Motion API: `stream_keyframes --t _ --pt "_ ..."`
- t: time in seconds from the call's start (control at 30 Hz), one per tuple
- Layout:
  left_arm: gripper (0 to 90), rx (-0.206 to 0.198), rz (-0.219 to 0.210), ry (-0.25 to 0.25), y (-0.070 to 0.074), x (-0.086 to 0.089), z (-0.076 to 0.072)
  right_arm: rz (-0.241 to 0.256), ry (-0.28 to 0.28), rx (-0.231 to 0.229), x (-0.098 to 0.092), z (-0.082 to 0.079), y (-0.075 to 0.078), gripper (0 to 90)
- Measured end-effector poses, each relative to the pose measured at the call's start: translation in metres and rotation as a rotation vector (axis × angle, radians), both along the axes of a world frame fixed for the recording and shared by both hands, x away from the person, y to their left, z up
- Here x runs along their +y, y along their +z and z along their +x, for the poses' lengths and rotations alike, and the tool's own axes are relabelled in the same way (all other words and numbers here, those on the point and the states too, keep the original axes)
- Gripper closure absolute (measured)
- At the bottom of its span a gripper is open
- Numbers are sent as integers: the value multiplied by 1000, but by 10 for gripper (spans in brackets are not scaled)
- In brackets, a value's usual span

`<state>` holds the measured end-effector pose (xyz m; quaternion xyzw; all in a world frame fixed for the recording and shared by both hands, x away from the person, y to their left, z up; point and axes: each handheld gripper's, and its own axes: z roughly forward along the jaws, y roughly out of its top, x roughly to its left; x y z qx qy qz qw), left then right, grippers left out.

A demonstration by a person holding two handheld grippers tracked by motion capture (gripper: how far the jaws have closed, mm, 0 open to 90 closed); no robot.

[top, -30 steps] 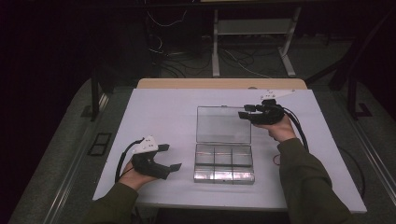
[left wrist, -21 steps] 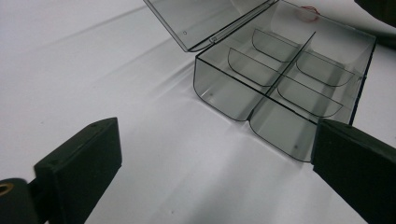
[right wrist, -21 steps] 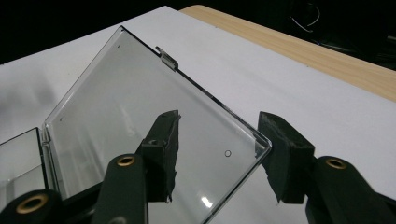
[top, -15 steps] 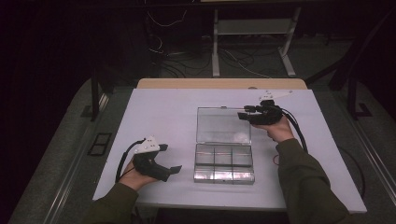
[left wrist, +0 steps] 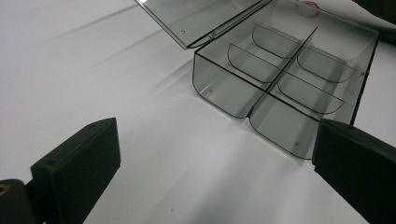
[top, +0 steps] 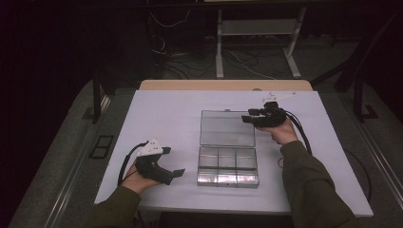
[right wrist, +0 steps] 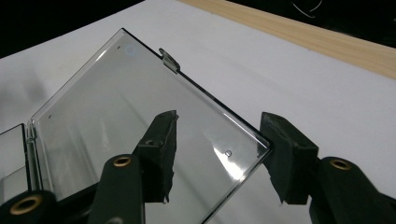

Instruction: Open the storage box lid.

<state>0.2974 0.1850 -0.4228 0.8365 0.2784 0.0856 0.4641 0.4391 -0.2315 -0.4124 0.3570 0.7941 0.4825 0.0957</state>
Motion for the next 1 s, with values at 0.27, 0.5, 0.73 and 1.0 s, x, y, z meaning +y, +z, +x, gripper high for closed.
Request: stream_keyframes --t 0.27,0.5,0.73,1.0 --pt "5 5 2 -3 -1 0 0 -1 -5 27 0 1 -5 450" --pt "5 8 7 -8 -1 -1 1 -5 -9 31 0 3 -8 443" --pt "5 9 6 -8 -2 -1 1 -7 -12 42 1 4 -10 436" --pt "5 11 5 -7 -2 -1 1 -15 -16 52 2 6 -13 428"
